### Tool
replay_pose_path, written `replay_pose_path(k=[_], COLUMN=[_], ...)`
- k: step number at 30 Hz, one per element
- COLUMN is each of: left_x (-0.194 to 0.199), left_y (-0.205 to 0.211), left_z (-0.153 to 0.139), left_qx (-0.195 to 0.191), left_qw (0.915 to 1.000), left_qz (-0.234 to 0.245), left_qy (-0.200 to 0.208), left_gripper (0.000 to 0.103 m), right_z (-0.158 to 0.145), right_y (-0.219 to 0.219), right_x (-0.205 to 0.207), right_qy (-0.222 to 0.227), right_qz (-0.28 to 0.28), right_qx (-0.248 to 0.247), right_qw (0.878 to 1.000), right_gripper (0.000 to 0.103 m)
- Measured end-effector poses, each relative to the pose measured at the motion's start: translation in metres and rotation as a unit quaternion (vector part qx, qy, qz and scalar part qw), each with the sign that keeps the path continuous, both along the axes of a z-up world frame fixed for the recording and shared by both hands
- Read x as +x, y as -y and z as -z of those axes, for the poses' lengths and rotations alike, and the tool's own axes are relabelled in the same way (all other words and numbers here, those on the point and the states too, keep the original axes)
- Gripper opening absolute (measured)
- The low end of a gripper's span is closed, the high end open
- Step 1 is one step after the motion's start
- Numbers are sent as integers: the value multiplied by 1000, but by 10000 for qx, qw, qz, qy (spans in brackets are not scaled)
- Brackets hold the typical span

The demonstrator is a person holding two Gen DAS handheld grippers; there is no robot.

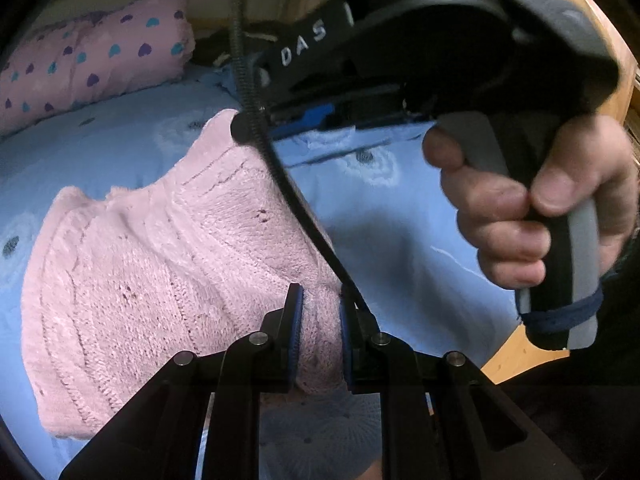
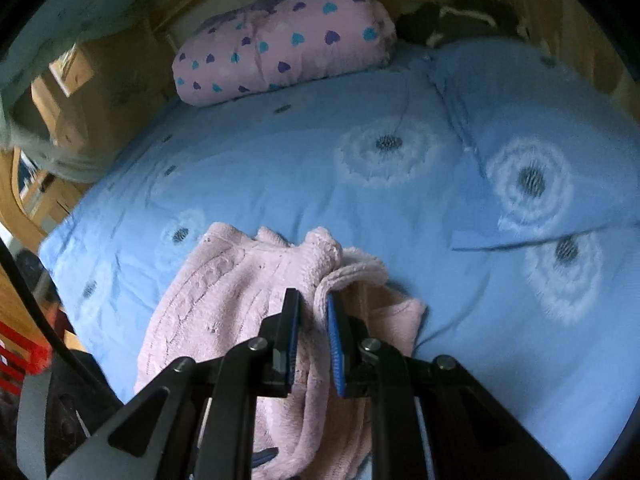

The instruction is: Fold small clothes

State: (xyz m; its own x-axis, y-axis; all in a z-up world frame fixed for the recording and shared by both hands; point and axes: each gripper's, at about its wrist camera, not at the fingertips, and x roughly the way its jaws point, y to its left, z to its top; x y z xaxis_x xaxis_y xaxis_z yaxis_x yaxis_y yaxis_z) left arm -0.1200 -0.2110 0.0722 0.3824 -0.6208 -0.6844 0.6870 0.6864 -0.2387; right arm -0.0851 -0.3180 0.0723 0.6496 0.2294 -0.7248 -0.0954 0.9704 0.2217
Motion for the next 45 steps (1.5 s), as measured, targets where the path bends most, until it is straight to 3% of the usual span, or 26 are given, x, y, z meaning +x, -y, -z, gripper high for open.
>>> replay_pose_path(k=[3, 7, 10, 11, 13, 15, 19, 20, 25, 27, 30, 32, 33, 34, 36, 37, 41, 45], left_x=[6, 13, 19, 22, 25, 27, 19, 20, 26, 15, -16, -30, -28, -24, -4, 6, 35, 33], left_y=[1, 1, -1, -3, -4, -7, -18, -19, -25, -54, -115, -158, -177, -187, -203, -210, -208, -202], left_z=[12, 16, 16, 16, 16, 15, 8, 7, 19, 2, -27, -31, -26, -20, 2, 14, 41, 35], left_qx=[47, 18, -67, -91, -105, -108, -341, -371, -557, -784, -975, -632, -325, -192, -53, -113, -411, -781], left_qw=[9998, 9997, 9995, 9995, 9995, 9995, 9992, 9990, 9922, 9912, 9952, 9900, 9827, 9796, 9794, 9797, 9835, 9854], left_qz=[52, 100, 92, 92, 91, 122, 60, 95, 572, 535, 15, -983, -1586, -1825, -2009, -1992, -1501, -1214], left_qy=[-196, -211, -283, -302, -301, -259, -223, -218, -954, -923, 42, 789, 903, 818, 181, -174, -918, -903], left_gripper=[0, 0, 0, 0, 0, 0, 0, 0, 8, 12, 21, 28, 31, 32, 32, 32, 32, 32], right_z=[8, 33, 42, 44, 48, 53, 69, 71, 67, 66, 53, 40, 34, 31, 28, 29, 45, 62], right_y=[-2, 22, 44, 52, 64, 71, 72, 69, 42, 34, 19, 1, -9, -15, -33, -40, -55, -52], right_x=[4, 14, 16, 15, 14, 12, 11, 10, 2, -2, -19, -38, -48, -52, -62, -65, -64, -59], right_qy=[-177, -878, -1092, -1132, -1170, -1235, -1694, -1756, -1688, -1618, -1346, -1024, -821, -697, -432, -354, -513, -683], right_qz=[136, 600, 967, 1083, 1268, 1359, 1125, 1096, 1211, 1353, 1391, 1248, 1159, 1104, 982, 946, 1038, 1184], right_qx=[-347, -153, 97, 223, 487, 804, 1737, 1772, 769, 376, -87, -317, -404, -447, -537, -556, -483, -310], right_qw=[9991, 9942, 9892, 9874, 9838, 9797, 9636, 9622, 9751, 9768, 9810, 9864, 9890, 9904, 9928, 9933, 9921, 9901], right_gripper=[14, 14, 15, 17, 39, 49, 49, 49, 52, 53, 53, 54, 56, 58, 59, 59, 59, 59])
